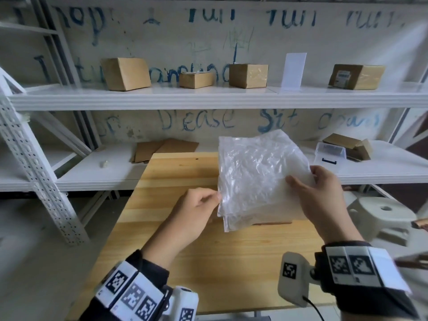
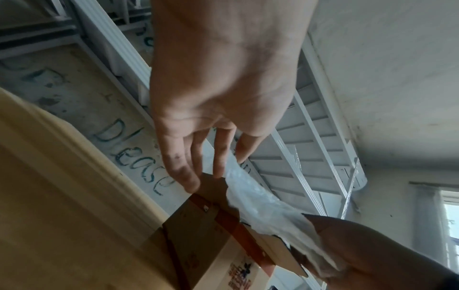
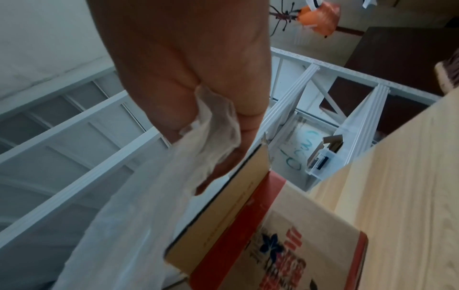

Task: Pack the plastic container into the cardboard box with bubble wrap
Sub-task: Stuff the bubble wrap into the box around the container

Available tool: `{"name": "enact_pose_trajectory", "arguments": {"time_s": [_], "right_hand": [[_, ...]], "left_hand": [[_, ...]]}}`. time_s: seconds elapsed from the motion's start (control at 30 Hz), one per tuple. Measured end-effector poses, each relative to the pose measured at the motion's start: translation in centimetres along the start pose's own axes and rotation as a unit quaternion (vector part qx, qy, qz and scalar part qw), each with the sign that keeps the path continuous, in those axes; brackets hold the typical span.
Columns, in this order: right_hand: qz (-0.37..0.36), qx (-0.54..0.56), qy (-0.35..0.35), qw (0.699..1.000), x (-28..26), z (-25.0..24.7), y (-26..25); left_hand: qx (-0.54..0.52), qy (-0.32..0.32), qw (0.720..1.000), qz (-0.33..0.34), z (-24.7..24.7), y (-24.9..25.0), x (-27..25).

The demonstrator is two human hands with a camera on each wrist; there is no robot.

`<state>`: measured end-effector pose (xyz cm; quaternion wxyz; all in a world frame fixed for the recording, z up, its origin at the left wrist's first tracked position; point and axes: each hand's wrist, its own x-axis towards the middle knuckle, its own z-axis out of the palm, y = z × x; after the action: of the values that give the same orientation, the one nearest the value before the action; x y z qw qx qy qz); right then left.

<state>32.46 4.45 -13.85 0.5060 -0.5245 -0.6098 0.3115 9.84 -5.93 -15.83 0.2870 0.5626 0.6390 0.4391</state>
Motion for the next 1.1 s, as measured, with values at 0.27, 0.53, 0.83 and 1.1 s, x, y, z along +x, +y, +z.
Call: {"name": "enact_pose_trajectory", "arguments": {"time_s": [0.27,0.53,0.83,1.1], "right_hand": [[-0.042,-0.138,0.006,0.990,0.2,-0.1,0.8],[-0.014,-0.124,0.006,0.992,0.8,-0.5,1.1],[-0.011,-0.143,-0.005,0.990,0.8,0.4,1.2],[-0.041,-0.168,-0.055,0.983,-2.3,2.0,-0.5]], "left_hand": [[-0.114,0.000,0.991,-0.067,2.0,0.5,2.2],[-0.207,0.006,0.972,-0.107,3.5,1.5,4.0],[-0.167,0.074,0.978,-0.101,3.1,0.5,5.6],[-0.118,0.075,0.985,-0.098,-1.3,-0.6,2.2]]}}
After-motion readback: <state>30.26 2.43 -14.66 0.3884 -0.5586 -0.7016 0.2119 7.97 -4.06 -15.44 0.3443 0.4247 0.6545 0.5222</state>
